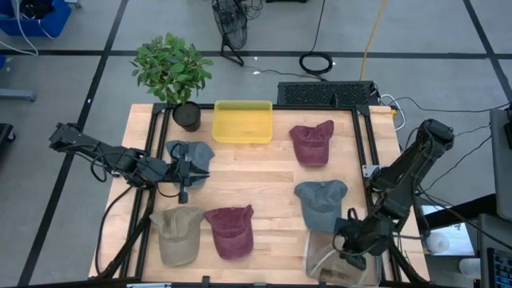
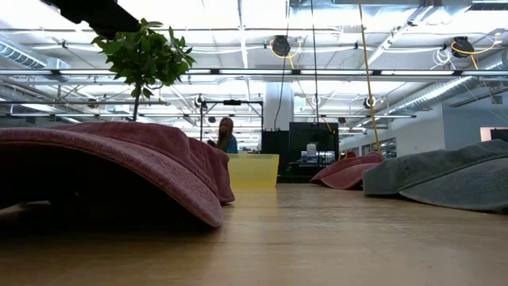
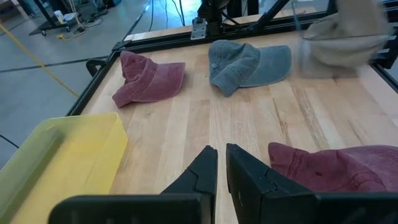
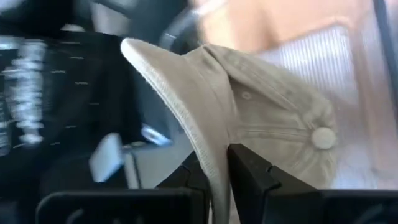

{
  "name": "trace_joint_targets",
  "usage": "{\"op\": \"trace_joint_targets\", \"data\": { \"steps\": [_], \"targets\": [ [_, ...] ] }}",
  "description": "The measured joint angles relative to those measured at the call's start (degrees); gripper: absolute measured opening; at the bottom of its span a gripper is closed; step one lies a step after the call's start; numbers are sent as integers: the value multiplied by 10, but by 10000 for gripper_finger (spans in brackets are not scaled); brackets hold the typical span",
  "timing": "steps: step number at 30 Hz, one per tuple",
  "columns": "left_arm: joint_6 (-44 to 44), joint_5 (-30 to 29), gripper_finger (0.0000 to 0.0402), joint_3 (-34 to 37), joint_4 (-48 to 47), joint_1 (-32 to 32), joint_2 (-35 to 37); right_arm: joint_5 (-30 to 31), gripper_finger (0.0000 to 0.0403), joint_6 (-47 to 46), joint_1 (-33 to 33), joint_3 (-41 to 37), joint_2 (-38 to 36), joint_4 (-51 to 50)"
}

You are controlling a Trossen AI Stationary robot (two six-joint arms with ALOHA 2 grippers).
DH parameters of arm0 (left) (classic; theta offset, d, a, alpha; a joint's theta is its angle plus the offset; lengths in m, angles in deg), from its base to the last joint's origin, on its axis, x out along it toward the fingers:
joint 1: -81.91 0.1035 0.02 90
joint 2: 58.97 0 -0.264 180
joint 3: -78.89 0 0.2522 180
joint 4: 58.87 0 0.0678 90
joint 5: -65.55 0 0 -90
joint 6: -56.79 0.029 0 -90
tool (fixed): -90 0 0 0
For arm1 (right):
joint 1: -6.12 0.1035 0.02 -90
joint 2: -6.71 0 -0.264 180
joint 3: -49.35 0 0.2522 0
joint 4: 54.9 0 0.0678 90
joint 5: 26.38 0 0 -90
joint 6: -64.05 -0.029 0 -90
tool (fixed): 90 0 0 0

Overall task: Pick & Place hat
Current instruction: Put the top brown cap into the transparent bin

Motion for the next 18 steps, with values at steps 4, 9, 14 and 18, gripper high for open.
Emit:
{"op": "trace_joint_targets", "data": {
  "steps": [4,9,14,18],
  "targets": [
    [0,0,42,0,0,0,0,29,40,33,8,1,-8,47],
    [-2,0,42,0,0,0,0,23,33,-21,9,1,-4,-70],
    [-3,0,42,0,0,0,0,23,20,-43,9,1,-4,-160],
    [-2,0,42,0,0,0,0,23,12,-41,4,1,-4,-192]
  ]
}}
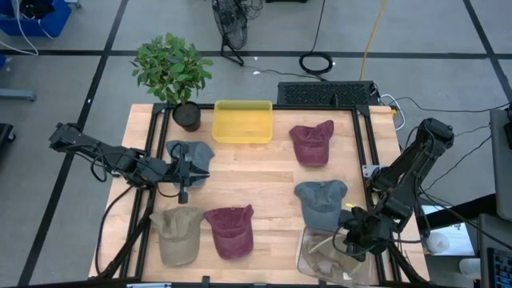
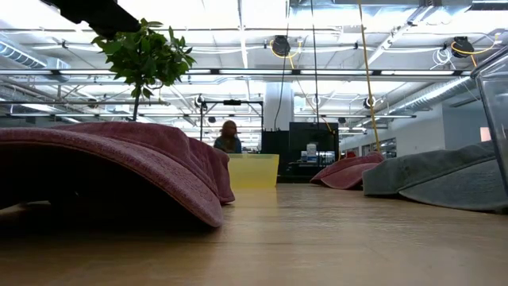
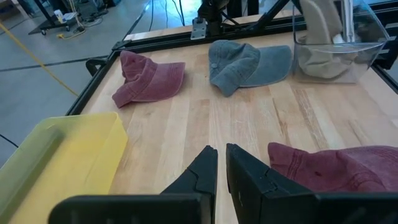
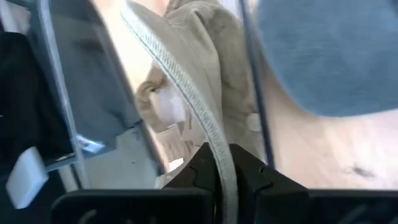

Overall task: Pick & Place hat
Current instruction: Put the top brown cap into the transparent bin

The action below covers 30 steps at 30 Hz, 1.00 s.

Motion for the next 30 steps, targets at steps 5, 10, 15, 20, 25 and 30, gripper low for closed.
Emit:
{"op": "trace_joint_targets", "data": {
  "steps": [5,10,15,20,25,30],
  "targets": [
    [0,0,42,0,0,0,0,-9,11,-3,-10,33,-1,-122],
    [0,0,42,0,0,0,0,-13,10,2,-20,85,-1,-204],
    [0,0,42,0,-1,0,0,3,11,9,-23,106,0,-175],
    [-5,0,42,0,-4,0,0,5,35,35,-18,106,0,-55],
    [-8,0,42,0,-4,0,0,5,52,45,-18,106,0,-20],
    [-7,0,42,0,-4,0,0,4,54,29,-18,106,0,-81]
  ]
}}
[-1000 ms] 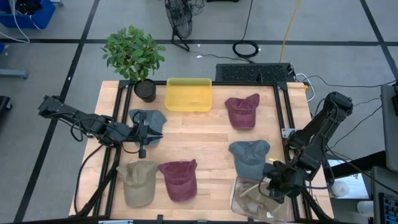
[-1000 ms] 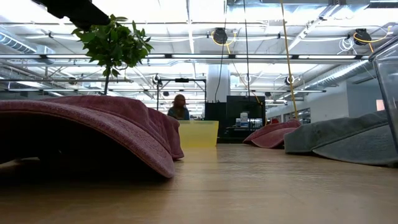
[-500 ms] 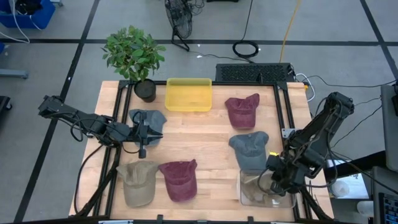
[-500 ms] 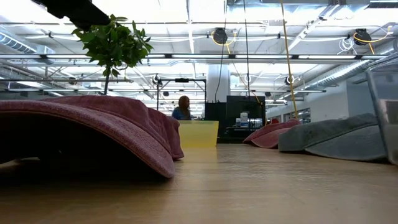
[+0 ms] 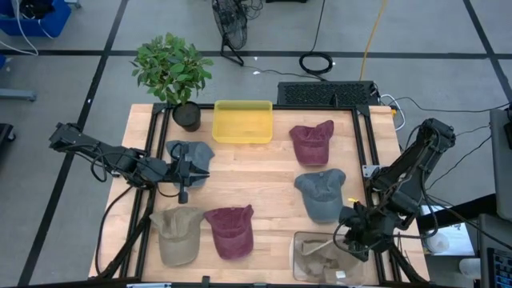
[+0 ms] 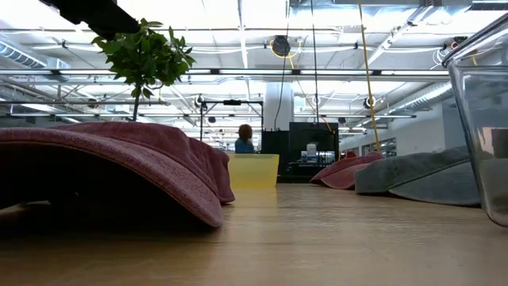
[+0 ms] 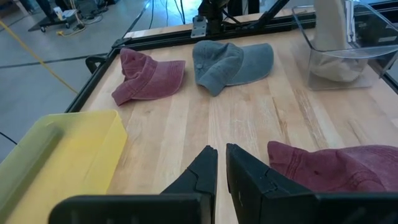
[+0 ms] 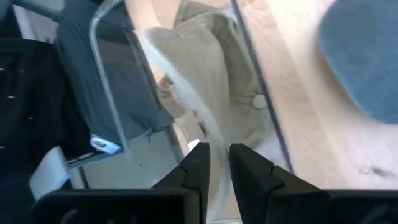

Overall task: Pick & Place hat
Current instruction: Put the top brown cap into the transparent bin

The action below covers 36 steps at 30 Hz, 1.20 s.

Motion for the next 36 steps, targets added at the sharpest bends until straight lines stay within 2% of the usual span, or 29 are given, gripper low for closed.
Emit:
{"op": "trace_joint_targets", "data": {
  "steps": [7,10,15,18,20,25,30,36],
  "targets": [
    [0,0,42,0,0,0,0,15,54,46,0,0,0,53],
    [0,0,42,0,0,0,0,10,54,48,-5,0,0,41],
    [2,0,42,0,0,0,0,2,54,34,-24,0,-4,-81],
    [8,0,42,0,0,0,0,24,54,43,-44,0,-4,-159],
    [10,0,42,0,0,0,0,40,54,64,-58,-1,-4,-176],
    [11,0,42,0,0,0,0,38,54,137,-86,-45,-4,-92],
    [9,0,42,0,0,0,0,-50,54,167,-107,-112,-3,40],
    [1,0,42,0,0,0,0,-62,54,168,-109,-126,-4,82]
  ]
}}
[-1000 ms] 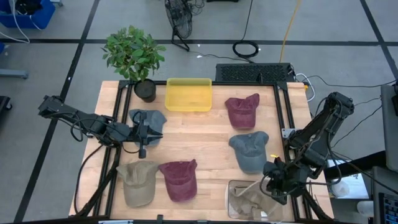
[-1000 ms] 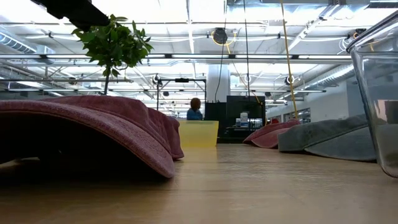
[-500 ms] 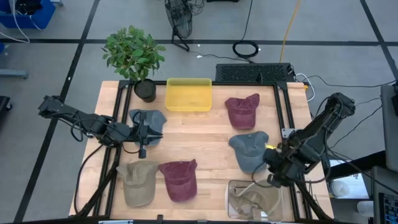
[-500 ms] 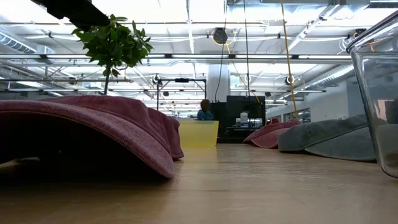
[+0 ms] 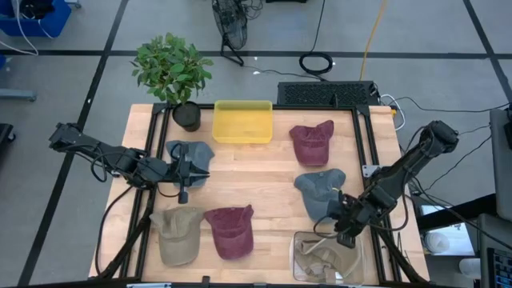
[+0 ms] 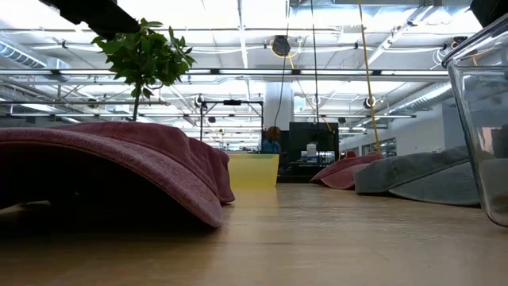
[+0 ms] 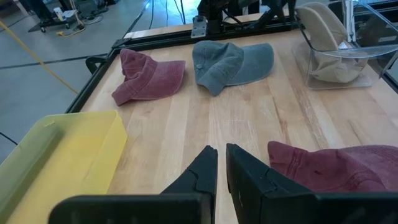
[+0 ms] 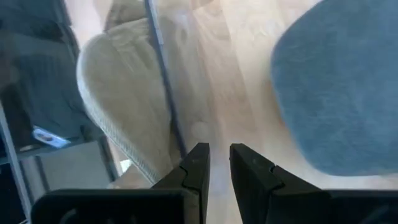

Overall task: Pick & Place hat
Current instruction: Put the top brown cap into the transparent bin

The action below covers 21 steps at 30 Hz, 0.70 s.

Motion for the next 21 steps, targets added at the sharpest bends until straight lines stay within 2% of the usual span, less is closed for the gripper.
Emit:
{"op": "trace_joint_targets", "data": {
  "steps": [21],
  "targets": [
    [-1,0,42,0,-8,0,0,-15,54,15,4,0,0,236]
  ]
}}
